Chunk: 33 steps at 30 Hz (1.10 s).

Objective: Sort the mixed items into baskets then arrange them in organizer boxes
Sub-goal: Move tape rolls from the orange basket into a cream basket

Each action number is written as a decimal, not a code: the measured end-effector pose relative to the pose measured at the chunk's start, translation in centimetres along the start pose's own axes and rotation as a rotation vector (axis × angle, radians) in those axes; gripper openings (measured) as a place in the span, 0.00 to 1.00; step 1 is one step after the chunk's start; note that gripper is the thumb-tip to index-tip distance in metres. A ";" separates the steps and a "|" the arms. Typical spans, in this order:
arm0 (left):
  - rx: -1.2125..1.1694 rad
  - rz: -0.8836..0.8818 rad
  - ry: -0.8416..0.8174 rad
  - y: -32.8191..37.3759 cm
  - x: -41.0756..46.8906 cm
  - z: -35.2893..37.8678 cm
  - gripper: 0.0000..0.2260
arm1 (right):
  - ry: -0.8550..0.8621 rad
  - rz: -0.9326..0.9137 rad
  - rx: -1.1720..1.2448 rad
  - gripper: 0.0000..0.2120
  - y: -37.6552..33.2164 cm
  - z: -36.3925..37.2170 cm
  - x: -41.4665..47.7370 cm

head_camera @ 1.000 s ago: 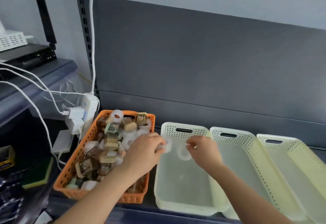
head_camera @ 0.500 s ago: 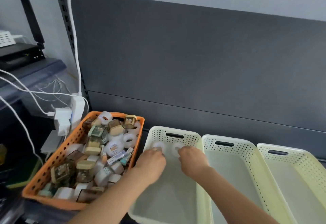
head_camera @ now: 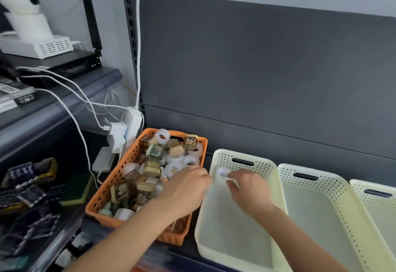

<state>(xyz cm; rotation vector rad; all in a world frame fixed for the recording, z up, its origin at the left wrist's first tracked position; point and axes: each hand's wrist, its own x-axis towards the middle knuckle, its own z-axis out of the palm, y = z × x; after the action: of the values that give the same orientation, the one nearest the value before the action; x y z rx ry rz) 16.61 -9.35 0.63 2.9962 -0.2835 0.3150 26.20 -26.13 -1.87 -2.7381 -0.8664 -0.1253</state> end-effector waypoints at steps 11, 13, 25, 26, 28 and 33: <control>0.080 -0.425 -0.249 -11.1 -10.1 -3.7 0.24 | 0.018 -0.456 0.206 0.13 -12.8 1.8 0.7; 0.077 -0.422 -0.286 -11.7 -10.8 -3.3 0.27 | -0.041 -0.481 0.181 0.16 -14.1 2.5 0.8; -0.101 -0.419 -0.036 -11.7 -11.8 -1.9 0.23 | -0.163 -0.261 0.344 0.15 -16.6 3.7 1.1; -0.141 -0.415 -0.021 -11.4 -11.5 -1.9 0.25 | -0.178 -0.233 0.359 0.15 -16.5 3.6 1.0; -0.210 -0.410 0.000 -10.7 -10.9 -2.1 0.28 | -0.224 -0.189 0.351 0.16 -16.1 3.4 0.8; -0.337 -0.430 0.026 -9.3 -9.6 -2.4 0.27 | -0.303 -0.047 0.463 0.15 -14.9 2.4 0.4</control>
<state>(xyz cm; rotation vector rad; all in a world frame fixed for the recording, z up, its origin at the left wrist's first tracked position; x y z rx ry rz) 8.74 1.74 -0.04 2.6243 0.2826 0.2326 17.96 -13.47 -0.77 -2.3300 -0.9000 0.4388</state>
